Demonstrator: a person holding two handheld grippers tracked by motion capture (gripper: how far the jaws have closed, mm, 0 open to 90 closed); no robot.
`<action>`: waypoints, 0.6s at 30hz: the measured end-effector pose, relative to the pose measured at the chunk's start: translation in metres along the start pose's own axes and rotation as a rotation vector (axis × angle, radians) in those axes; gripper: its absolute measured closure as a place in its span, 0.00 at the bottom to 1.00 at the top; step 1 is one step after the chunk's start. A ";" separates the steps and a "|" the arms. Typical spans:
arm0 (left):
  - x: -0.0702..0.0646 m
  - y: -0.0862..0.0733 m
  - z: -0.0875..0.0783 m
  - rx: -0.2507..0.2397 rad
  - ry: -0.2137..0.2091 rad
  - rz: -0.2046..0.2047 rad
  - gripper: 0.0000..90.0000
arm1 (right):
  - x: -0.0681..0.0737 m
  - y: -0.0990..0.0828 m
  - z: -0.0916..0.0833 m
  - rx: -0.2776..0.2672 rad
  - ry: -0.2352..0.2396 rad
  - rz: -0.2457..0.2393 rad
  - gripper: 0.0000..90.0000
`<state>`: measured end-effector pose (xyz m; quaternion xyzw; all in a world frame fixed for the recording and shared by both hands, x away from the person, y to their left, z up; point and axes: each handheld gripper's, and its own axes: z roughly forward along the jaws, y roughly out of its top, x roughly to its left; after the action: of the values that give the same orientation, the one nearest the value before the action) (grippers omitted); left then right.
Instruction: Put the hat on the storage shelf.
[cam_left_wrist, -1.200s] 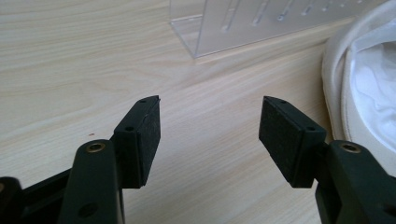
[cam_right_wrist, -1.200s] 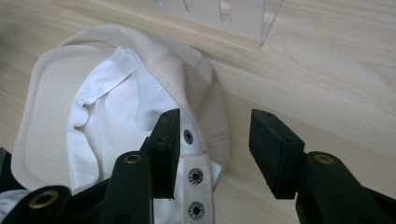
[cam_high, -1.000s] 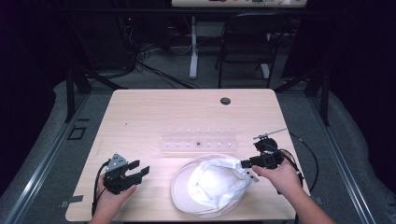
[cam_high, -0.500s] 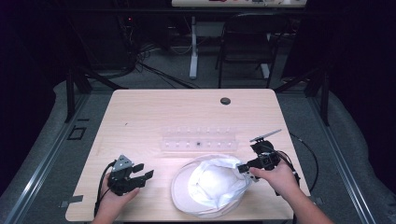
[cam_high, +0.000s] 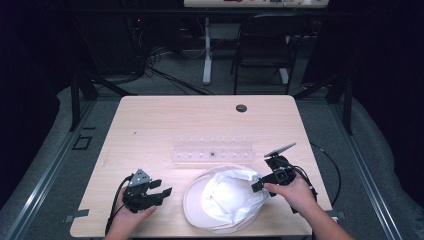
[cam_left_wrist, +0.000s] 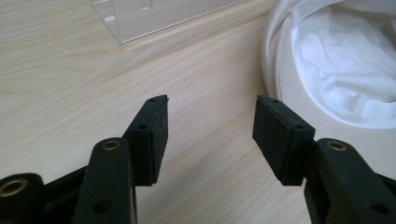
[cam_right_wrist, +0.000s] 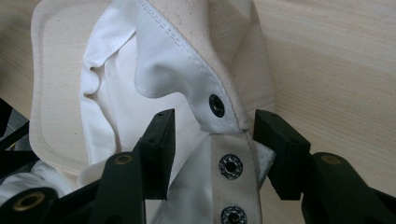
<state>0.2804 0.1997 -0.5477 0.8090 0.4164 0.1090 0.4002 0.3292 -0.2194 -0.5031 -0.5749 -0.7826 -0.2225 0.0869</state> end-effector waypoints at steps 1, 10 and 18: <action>-0.001 0.000 0.000 0.003 -0.002 0.006 0.51 | 0.000 0.001 -0.002 0.000 0.009 -0.005 0.56; -0.008 0.000 0.005 0.019 -0.004 0.029 0.51 | 0.006 0.005 -0.024 -0.024 0.098 0.065 0.69; -0.008 0.000 0.006 0.021 0.002 0.035 0.51 | 0.010 0.007 -0.027 -0.011 0.052 0.056 0.87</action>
<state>0.2782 0.1907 -0.5503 0.8204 0.4037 0.1125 0.3890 0.3290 -0.2210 -0.4732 -0.5909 -0.7625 -0.2394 0.1101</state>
